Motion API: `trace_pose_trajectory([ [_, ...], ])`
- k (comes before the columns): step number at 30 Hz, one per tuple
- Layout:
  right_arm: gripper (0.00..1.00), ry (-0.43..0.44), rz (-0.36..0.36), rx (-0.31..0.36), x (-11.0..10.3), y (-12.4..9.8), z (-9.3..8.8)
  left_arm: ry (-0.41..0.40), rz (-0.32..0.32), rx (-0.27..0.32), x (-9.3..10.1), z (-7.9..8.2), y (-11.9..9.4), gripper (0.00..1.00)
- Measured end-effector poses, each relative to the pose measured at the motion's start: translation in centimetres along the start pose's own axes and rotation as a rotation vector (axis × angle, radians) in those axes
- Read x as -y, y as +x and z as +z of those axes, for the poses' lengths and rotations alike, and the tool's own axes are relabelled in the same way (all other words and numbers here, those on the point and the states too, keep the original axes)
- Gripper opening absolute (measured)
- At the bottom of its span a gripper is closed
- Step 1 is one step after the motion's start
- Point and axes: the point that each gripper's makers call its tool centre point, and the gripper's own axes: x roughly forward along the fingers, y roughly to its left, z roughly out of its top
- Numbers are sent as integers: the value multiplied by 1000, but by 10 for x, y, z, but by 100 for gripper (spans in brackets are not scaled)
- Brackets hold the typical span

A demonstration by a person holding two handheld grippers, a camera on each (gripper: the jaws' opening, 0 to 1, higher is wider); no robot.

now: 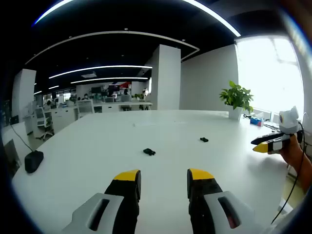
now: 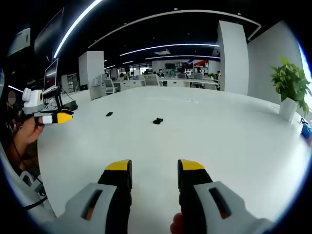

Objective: Snap the two parts of the plastic buckle together until the buckle closes and remains connected.

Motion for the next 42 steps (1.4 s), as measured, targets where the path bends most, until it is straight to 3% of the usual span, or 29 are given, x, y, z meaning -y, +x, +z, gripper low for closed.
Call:
trace_pose_trajectory([
  [11,39,8,-7,4,0,-1,2,-8,-23,-6,4,-6,4,38],
  [23,40,20,-8,-19,8,5,-8,-15,-25,-22,5,-10,14,38],
  [42,39,-14,10,-9,0,4,2,-17,-19,1,2,-5,8,38],
])
